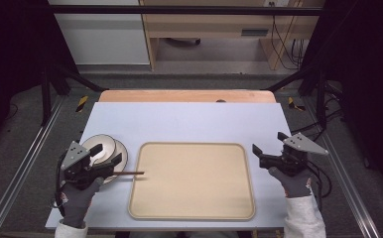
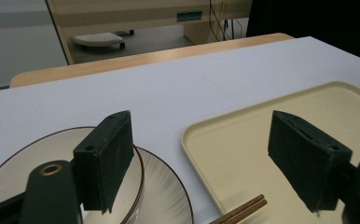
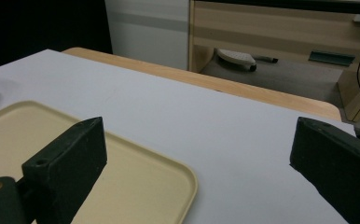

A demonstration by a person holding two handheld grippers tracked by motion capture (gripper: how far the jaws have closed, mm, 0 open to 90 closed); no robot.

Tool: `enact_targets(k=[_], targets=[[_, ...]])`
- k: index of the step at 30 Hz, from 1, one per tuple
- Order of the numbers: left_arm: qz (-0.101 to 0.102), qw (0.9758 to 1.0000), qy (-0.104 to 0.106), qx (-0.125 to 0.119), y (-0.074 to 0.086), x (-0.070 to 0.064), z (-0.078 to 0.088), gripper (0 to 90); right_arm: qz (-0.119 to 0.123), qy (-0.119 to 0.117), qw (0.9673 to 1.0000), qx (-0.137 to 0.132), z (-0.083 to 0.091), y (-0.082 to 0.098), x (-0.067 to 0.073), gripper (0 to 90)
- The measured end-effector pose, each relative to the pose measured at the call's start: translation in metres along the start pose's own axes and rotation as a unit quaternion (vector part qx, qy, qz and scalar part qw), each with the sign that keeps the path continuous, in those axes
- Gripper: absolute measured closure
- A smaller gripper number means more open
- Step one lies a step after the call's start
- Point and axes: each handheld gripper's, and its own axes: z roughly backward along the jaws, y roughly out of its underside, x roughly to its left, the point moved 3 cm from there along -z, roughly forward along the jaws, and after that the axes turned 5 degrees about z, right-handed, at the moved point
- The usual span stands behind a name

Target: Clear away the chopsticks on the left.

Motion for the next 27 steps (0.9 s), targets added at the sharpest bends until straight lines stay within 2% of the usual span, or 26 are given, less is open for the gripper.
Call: enact_targets(k=[10, 15, 21, 27], targets=[[-0.005, 1.0000, 0.004, -0.001, 0.001, 0.006, 0.010, 22.7, 0.007, -0.004, 1.0000, -0.002, 0.002, -0.003, 0.006, 4.2], [-0.003, 1.0000, 0.002, 0.000, 0.005, 0.010, 0.018, 22.7, 0.013, -0.017, 0.9997, -0.006, 0.002, -0.006, 0.013, 4.2], [0.001, 1.0000, 0.000, 0.005, 0.016, 0.021, 0.034, 22.8, 0.013, -0.023, 0.9996, -0.004, 0.001, -0.007, 0.017, 4.2], [0.005, 0.9999, 0.000, 0.012, 0.026, 0.026, 0.047, 23.2, 0.014, -0.027, 0.9995, 0.002, 0.000, -0.006, 0.019, 4.2]])
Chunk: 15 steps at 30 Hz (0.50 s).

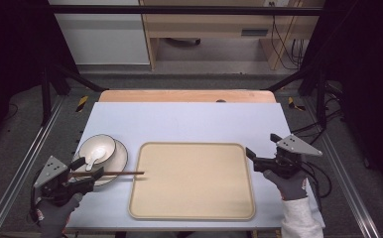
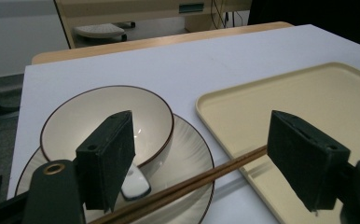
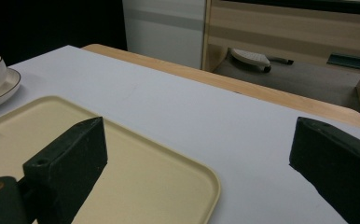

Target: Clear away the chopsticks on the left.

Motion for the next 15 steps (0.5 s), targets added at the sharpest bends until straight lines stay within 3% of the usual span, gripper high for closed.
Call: enact_targets(k=[7, 15], targets=[[-0.007, 0.9999, -0.010, 0.007, 0.006, 0.004, 0.010, 24.1, -0.001, 0.000, 1.0000, 0.005, 0.000, 0.001, 0.001, 4.2], [-0.023, 0.9980, -0.030, 0.051, 0.021, 0.010, 0.010, 25.0, 0.001, 0.001, 1.0000, 0.005, -0.001, 0.001, 0.000, 4.1]])
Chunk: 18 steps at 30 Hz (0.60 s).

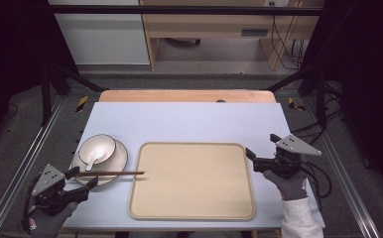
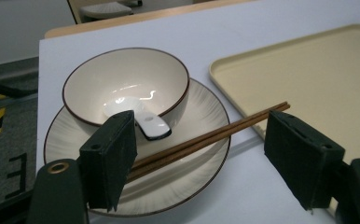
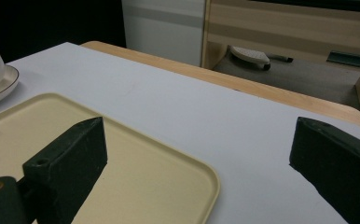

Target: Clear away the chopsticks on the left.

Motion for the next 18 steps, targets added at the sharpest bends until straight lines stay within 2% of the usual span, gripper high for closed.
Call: enact_targets(k=[4, 5, 7, 10, 18], targets=[[-0.004, 0.9999, -0.006, 0.014, 0.004, 0.003, -0.004, 25.6, 0.002, 0.000, 1.0000, 0.002, -0.001, 0.000, 0.001, 4.1], [-0.009, 0.9995, -0.010, 0.027, 0.007, 0.004, -0.007, 26.1, 0.002, 0.000, 1.0000, 0.004, -0.002, 0.001, 0.001, 4.1], [-0.013, 0.9992, -0.013, 0.036, 0.010, 0.006, -0.010, 26.5, 0.002, 0.000, 1.0000, 0.006, -0.003, 0.001, 0.002, 4.1], [-0.013, 0.9989, -0.016, 0.043, 0.011, 0.007, -0.013, 27.7, 0.002, -0.001, 1.0000, 0.006, -0.003, 0.001, 0.002, 4.1], [-0.028, 0.9969, -0.031, 0.067, 0.020, 0.015, -0.038, 34.8, 0.004, -0.001, 1.0000, 0.009, -0.005, 0.002, 0.002, 4.1]])
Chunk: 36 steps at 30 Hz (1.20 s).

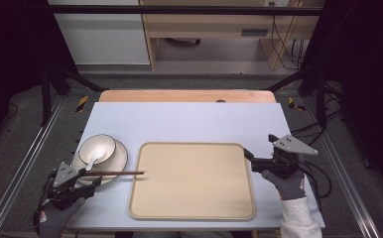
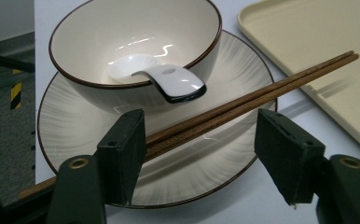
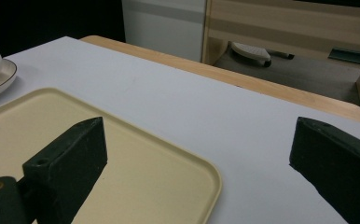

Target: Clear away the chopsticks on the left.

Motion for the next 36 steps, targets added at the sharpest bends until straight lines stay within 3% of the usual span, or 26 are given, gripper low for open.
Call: enact_targets(k=[7, 23, 36], targets=[[0.006, 1.0000, -0.004, 0.003, 0.002, 0.002, -0.007, 37.9, 0.001, 0.001, 1.0000, 0.002, -0.001, 0.000, 0.000, 4.1], [-0.021, 0.9992, -0.021, 0.026, 0.002, -0.002, -0.011, 42.4, 0.004, 0.001, 1.0000, 0.006, -0.003, 0.001, 0.002, 4.1], [-0.037, 0.9978, -0.010, 0.053, 0.000, -0.005, -0.010, 47.5, 0.006, 0.003, 1.0000, 0.007, -0.004, 0.002, 0.002, 4.0]])
